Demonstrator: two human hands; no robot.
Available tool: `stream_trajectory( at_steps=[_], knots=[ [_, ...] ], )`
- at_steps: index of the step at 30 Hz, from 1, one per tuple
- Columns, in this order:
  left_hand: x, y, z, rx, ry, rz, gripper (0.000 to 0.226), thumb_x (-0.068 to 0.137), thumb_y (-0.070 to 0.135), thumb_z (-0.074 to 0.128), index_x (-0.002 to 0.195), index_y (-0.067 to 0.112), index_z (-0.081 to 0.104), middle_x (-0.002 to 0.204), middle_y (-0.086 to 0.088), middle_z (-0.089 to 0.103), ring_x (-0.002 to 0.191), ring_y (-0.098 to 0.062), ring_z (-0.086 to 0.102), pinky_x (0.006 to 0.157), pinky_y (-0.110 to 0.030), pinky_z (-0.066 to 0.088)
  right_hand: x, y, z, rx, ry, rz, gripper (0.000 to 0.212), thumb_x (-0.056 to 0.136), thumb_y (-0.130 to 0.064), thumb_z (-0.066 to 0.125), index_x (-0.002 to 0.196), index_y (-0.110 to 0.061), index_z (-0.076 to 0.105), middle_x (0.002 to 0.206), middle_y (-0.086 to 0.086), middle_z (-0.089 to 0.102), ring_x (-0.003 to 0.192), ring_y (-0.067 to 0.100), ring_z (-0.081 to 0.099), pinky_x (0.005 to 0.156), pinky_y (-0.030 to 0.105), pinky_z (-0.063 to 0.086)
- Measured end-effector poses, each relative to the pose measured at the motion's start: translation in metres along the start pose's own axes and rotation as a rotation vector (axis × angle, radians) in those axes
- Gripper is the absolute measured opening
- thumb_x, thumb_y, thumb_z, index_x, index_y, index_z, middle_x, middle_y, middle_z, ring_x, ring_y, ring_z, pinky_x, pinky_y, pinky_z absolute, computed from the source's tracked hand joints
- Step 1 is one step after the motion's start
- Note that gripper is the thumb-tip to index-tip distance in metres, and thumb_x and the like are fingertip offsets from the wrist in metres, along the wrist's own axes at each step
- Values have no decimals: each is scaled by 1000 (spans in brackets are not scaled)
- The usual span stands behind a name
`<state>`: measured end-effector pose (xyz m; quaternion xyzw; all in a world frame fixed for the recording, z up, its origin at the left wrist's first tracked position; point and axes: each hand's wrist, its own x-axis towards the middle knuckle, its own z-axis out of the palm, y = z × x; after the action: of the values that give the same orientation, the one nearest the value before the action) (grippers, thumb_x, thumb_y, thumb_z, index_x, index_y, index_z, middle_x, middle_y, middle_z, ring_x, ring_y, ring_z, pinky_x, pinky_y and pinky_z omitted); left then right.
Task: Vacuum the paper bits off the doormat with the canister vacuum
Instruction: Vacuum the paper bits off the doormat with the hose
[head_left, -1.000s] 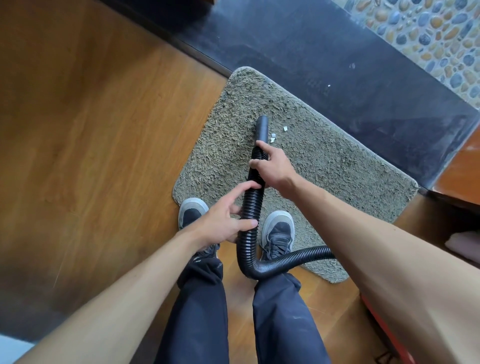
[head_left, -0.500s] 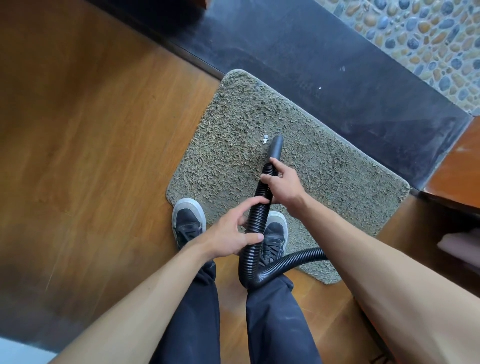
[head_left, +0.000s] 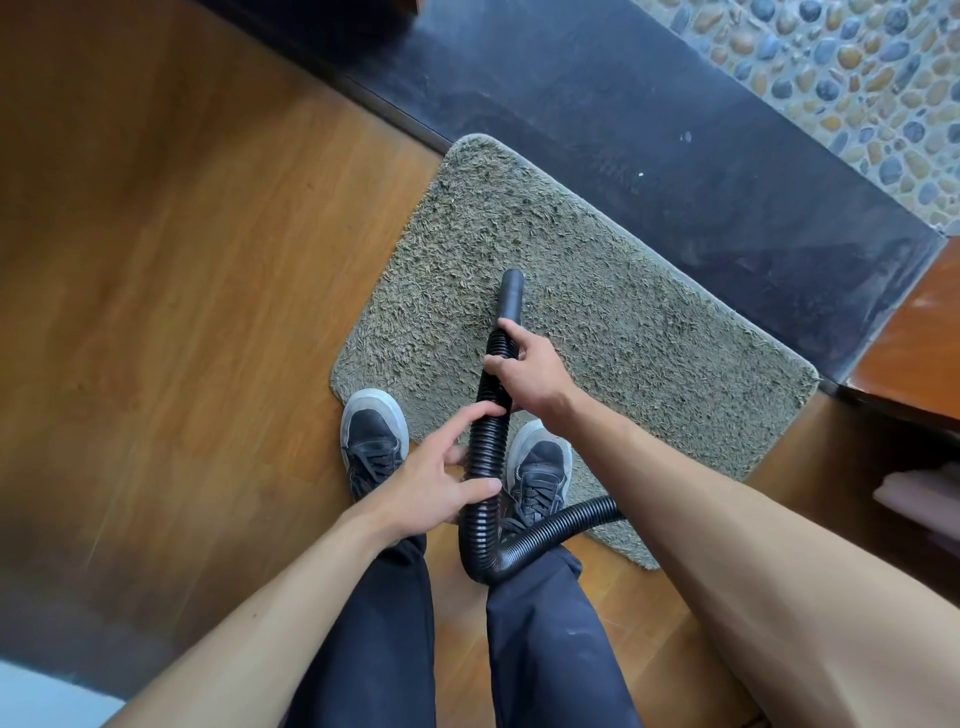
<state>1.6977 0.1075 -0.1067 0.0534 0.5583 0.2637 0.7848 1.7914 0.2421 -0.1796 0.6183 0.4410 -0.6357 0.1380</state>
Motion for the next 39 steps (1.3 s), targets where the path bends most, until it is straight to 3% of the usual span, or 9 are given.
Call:
stream_trajectory(
  at_steps=[3,10,15,19,24,26,31,36,39],
  knots=[
    [4,2,1,1,2,6,67,92,-4,62,132,47,46,104,-16,64,70,-17,67,58,-30,55,3,-1,-3,11,5,3,69,85,-16,62,148,-26,38,117,10,65,97,26,69,85,49,58],
    [14,9,11,82,-39,-5,66,92,-1,63,131,49,47,102,-7,65,82,-24,69,68,-44,61,-1,8,-23,104,38,49,64,91,-8,58,150,-23,36,117,10,64,97,28,69,77,53,59],
    [13,6,16,115,-34,2,65,90,1,65,129,51,48,109,-14,64,95,-39,70,75,-54,61,-4,15,-23,149,51,58,66,91,-7,58,151,-21,36,117,10,64,97,28,69,78,52,59],
    [4,-4,9,119,1,82,67,89,-1,66,131,47,47,96,8,64,80,-4,66,74,-32,58,-5,11,-12,136,11,60,65,91,-7,59,150,-23,36,112,8,64,92,25,69,75,50,60],
    [-8,-20,-1,43,89,132,68,89,-4,64,132,46,46,97,0,63,70,-7,62,68,-23,54,-2,0,11,13,-51,-27,62,90,-9,63,146,-23,41,113,14,65,86,25,70,57,34,57],
    [-11,-24,-6,36,129,151,68,90,-3,64,132,47,46,95,-3,63,67,-10,60,67,-22,53,1,-6,20,-18,-63,-60,63,89,-10,65,146,-24,41,113,14,65,88,25,70,60,34,58],
    [-12,-27,-21,11,176,177,69,90,-3,64,131,51,46,90,-3,61,62,-9,57,67,-24,52,8,-23,35,-86,-93,-108,65,87,-13,68,145,-25,42,118,13,64,100,27,68,86,49,58],
    [-2,-19,-30,26,179,183,70,90,-2,64,128,54,47,91,-8,59,68,-22,54,71,-40,56,15,-34,36,-76,-71,-107,63,87,-14,68,144,-29,44,120,13,63,101,27,68,86,48,58],
    [7,-13,-28,67,151,174,69,90,-2,63,128,54,47,97,-6,61,71,-20,55,71,-42,57,16,-32,24,-19,-30,-64,61,88,-12,67,143,-29,44,120,14,64,97,27,69,76,44,61]
  ],
)
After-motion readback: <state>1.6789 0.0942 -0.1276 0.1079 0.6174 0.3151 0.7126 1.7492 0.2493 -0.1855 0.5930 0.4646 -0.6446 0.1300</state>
